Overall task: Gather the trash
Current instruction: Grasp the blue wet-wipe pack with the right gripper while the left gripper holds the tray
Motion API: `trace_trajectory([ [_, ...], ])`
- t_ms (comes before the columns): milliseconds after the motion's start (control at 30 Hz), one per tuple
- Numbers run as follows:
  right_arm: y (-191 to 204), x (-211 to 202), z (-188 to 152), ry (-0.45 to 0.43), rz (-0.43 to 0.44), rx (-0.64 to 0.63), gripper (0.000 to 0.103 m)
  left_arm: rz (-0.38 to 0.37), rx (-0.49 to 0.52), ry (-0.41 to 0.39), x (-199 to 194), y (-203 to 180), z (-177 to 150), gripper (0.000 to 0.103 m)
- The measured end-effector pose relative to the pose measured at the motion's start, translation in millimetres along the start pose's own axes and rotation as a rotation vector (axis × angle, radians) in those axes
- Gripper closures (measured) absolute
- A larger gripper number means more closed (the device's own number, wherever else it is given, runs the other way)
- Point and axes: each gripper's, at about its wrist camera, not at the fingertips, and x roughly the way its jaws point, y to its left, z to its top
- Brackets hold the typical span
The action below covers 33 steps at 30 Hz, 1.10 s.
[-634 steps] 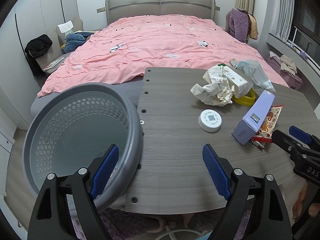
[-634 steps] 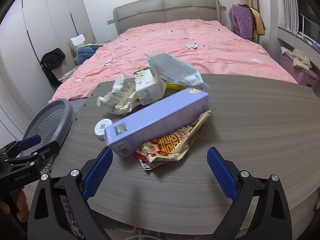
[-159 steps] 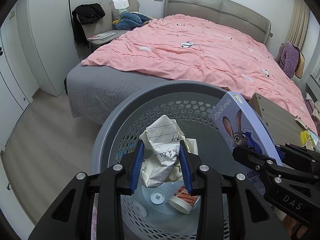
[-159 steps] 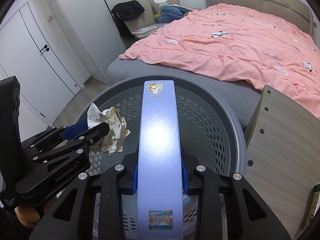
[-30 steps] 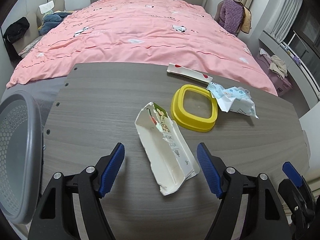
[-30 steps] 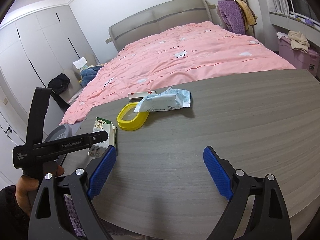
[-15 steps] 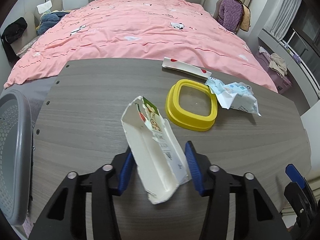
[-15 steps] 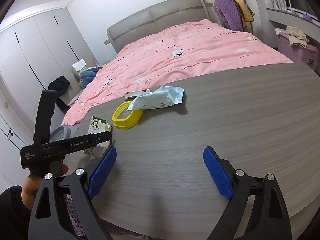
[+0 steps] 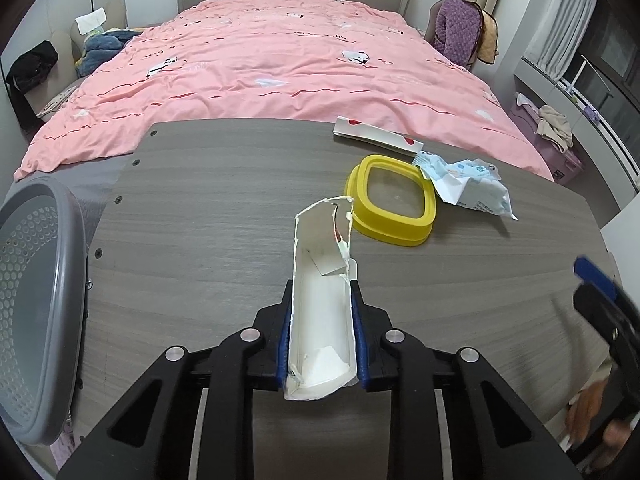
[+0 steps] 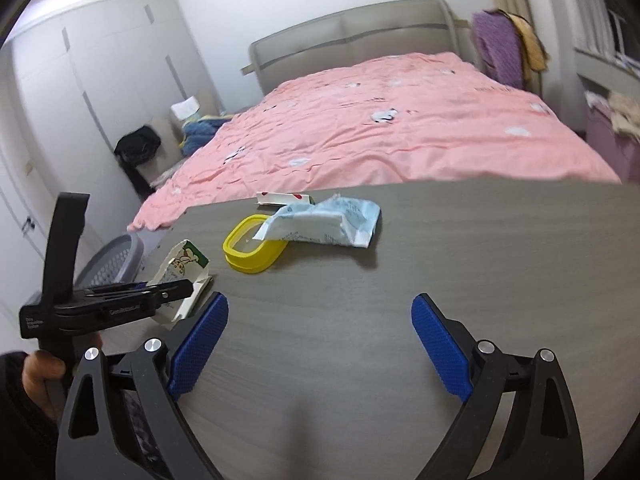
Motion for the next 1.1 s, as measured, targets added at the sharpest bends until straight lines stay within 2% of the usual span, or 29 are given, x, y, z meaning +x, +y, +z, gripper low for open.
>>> trace_trajectory([
  [200, -1, 29, 31, 0.063, 0.088, -0.193, 0.011, 0.004, -0.003, -0.006, -4, 2, 1, 0.079],
  [467, 3, 75, 54, 0.173, 0.163, -0.382, 0.009, 0.034, -0.016, -0.034, -18, 7, 0, 0.079],
  [767, 9, 108, 73, 0.261, 0.256, -0.518, 0.009, 0.081, -0.053, -0.064, -27, 20, 8, 0.079],
  [933, 14, 123, 76, 0.321, 0.259, -0.585, 0.009, 0.084, -0.065, -0.066, -27, 24, 12, 0.079],
  [1100, 14, 137, 76, 0.373, 0.266, -0.598, 0.009, 0.079, -0.078, -0.064, -25, 27, 13, 0.079],
])
